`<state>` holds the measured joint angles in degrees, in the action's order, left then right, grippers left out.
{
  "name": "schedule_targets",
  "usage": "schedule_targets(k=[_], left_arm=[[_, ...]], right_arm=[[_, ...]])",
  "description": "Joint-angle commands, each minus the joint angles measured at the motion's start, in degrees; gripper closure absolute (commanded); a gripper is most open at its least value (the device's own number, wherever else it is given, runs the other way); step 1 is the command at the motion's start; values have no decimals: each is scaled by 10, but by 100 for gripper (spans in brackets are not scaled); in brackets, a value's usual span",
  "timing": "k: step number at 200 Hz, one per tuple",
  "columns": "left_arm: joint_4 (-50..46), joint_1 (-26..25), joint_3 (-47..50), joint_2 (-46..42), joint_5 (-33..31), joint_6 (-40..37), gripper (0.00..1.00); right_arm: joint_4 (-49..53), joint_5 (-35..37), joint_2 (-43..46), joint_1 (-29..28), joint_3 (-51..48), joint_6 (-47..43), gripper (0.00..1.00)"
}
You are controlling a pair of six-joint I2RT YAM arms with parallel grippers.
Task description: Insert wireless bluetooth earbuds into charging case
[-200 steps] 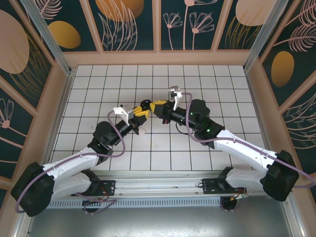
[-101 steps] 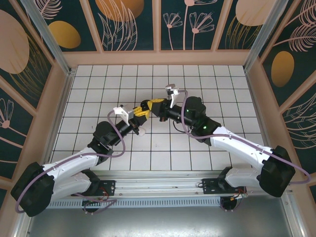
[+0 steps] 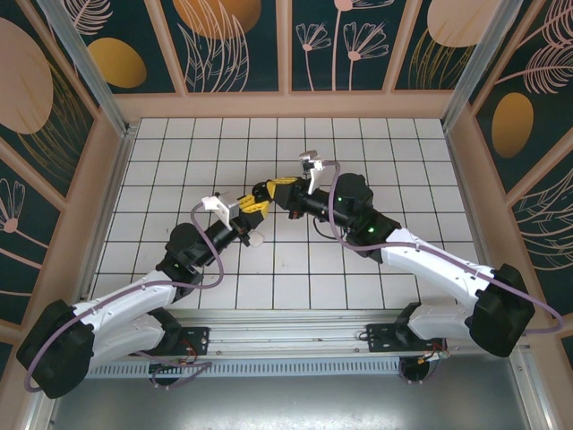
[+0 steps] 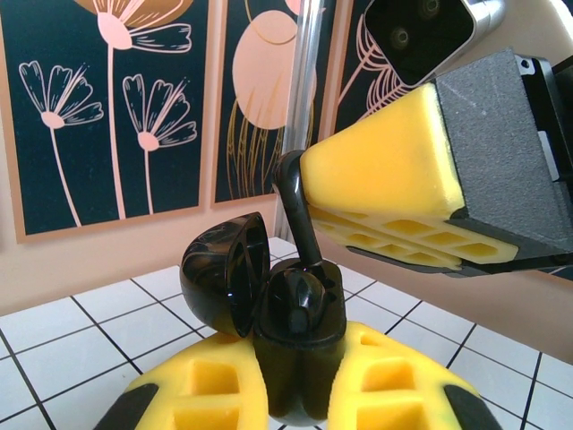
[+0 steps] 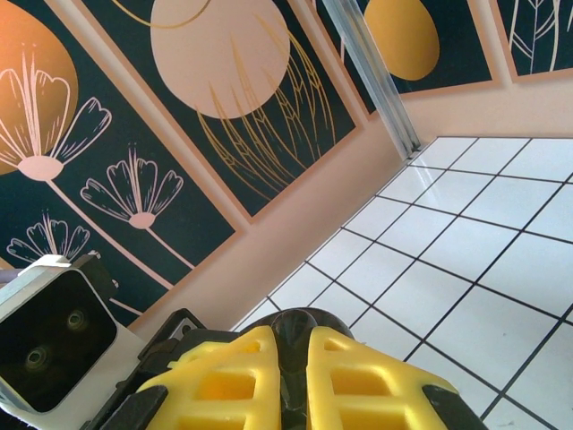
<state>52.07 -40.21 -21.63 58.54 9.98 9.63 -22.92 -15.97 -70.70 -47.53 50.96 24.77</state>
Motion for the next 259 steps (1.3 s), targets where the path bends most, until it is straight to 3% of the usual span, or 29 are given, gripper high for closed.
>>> schedule_targets(k=[1, 183, 259], left_arm=[[18, -2, 2, -7, 0, -4, 100], [23, -2, 1, -16, 3, 3, 100], [19, -2, 2, -33, -9, 0, 100]], right_arm=[[-17, 0, -2, -5, -3, -4, 88], [-24, -89, 9, -4, -36, -23, 88], [8, -81, 30, -5, -39, -69, 87]])
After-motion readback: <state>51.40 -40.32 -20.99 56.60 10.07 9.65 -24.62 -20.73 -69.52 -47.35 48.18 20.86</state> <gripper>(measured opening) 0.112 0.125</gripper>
